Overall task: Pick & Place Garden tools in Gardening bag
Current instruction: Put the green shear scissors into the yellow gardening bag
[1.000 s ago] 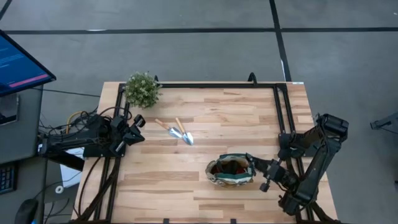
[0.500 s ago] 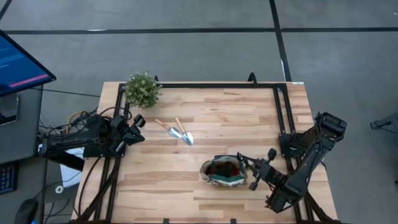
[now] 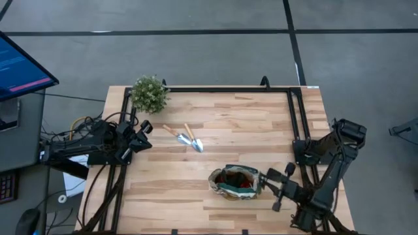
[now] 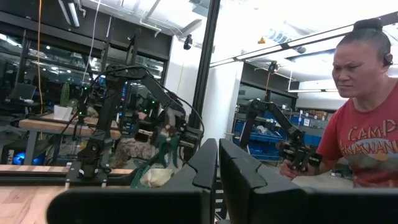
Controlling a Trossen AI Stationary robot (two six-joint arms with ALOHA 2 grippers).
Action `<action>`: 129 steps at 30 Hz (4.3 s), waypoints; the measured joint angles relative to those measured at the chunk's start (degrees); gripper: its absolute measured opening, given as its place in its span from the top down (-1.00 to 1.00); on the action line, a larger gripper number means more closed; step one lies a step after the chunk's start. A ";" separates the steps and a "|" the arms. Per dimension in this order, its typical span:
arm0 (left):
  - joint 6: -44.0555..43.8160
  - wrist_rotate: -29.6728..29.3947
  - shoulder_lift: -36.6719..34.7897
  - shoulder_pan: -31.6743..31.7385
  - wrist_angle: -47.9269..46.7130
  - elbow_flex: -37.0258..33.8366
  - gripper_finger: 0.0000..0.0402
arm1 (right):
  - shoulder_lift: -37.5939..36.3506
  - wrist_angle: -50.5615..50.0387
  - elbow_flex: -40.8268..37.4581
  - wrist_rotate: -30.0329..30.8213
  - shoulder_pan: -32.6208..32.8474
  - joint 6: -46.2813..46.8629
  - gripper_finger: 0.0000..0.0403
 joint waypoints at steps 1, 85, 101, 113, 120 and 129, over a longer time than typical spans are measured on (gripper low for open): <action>0.00 -0.01 0.00 0.02 0.01 0.00 0.91 | -0.06 -0.01 0.02 0.27 0.83 0.65 0.77; 0.00 0.00 0.02 0.00 0.02 0.00 0.91 | 0.69 53.45 -1.16 -30.21 -10.68 -64.68 0.77; 0.00 -0.02 0.02 0.00 0.02 0.00 0.91 | -2.49 60.01 -1.11 -21.98 -15.62 -74.70 0.77; 0.00 0.00 0.02 0.00 0.02 0.00 0.91 | -4.49 63.64 -1.08 -6.93 -8.02 -74.31 0.77; 0.00 -0.02 0.02 0.00 0.02 0.00 0.91 | -2.59 54.56 -1.09 -4.79 -4.34 -57.32 0.77; 0.00 0.00 0.02 0.00 0.00 0.00 0.91 | 5.67 49.83 -1.20 -1.20 -6.07 -41.90 0.77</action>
